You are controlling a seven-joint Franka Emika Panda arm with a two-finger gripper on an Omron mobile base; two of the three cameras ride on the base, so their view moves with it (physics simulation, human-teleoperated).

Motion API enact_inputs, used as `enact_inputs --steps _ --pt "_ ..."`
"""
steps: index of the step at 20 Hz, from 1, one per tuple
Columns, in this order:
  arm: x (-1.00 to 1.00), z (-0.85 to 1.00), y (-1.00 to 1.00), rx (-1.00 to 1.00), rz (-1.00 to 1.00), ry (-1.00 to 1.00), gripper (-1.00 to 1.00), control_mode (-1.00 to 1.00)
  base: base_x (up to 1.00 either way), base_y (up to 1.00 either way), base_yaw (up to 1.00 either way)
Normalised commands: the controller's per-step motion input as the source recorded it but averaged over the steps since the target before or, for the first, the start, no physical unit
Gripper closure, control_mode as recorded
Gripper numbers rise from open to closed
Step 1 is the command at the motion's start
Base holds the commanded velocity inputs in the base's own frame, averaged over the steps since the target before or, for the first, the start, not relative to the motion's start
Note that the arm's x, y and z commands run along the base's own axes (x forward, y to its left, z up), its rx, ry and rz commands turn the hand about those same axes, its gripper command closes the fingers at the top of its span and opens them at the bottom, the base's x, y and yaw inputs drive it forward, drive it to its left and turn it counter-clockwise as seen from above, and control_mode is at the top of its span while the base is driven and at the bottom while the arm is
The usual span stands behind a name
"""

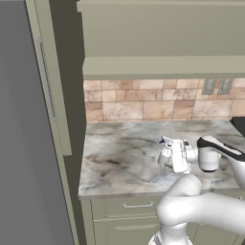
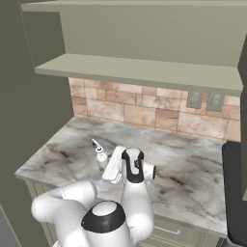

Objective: Move the cutting board and knife to the sink. Then move spray from the cabinet to the counter.

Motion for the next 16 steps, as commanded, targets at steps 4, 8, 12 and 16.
enact_inputs --steps 4,8,12,16 --pt "0.01 -0.11 0.02 -0.06 0.0 0.0 1.0 -1.0 0.0 0.0 0.0" --pt "0.05 -0.13 0.0 -0.06 0.0 0.0 1.0 -1.0 0.0 0.0 0.0" --pt "0.01 -0.16 0.0 -0.02 0.0 0.0 1.0 -1.0 0.0 0.0 0.0" --pt "0.01 -0.16 0.0 0.0 0.0 0.0 1.0 -1.0 0.0 0.0 0.0"
